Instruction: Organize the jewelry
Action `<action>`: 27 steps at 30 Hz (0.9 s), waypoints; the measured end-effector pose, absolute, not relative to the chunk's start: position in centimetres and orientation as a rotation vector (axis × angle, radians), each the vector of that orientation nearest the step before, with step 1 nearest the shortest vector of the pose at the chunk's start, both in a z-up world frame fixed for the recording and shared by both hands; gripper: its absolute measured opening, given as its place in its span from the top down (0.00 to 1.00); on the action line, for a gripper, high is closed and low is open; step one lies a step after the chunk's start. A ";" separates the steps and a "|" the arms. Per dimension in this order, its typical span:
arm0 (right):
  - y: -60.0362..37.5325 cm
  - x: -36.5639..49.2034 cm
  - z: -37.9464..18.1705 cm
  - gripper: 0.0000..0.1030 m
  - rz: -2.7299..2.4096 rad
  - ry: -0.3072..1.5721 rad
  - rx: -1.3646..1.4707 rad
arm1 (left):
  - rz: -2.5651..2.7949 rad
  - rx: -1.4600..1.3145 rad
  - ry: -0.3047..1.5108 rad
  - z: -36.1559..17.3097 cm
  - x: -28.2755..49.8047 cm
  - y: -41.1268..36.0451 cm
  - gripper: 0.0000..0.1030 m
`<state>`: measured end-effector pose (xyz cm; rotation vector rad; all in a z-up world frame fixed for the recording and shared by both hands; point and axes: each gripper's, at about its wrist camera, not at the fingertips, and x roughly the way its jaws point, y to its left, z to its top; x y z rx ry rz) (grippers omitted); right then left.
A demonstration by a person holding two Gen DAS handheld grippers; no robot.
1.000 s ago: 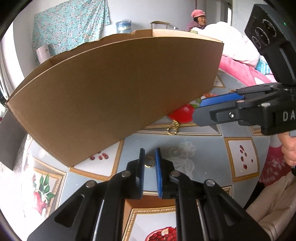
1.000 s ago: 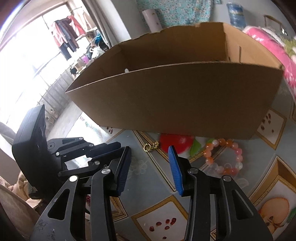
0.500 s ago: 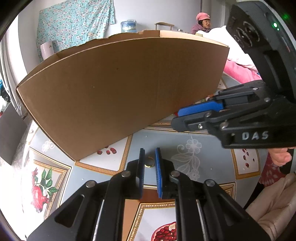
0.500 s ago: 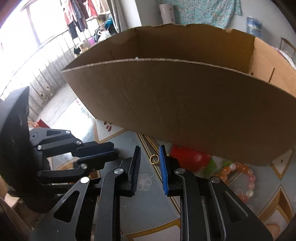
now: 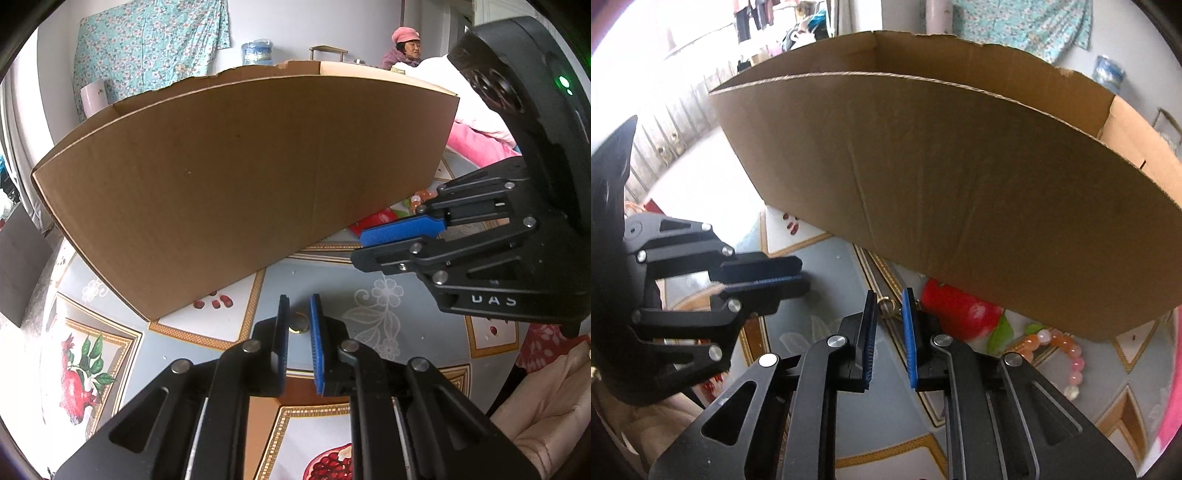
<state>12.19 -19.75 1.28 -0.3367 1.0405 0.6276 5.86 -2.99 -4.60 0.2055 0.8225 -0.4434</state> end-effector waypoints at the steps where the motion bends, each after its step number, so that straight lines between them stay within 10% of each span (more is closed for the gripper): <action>1: -19.7 12.1 1.3 0.88 0.622 1.041 -0.348 | -0.443 0.206 0.822 -4.6 5.9 -3.0 0.90; 27: -20.7 11.8 1.0 0.85 0.645 1.042 -0.335 | -0.447 0.195 0.817 -4.6 5.7 -2.7 0.90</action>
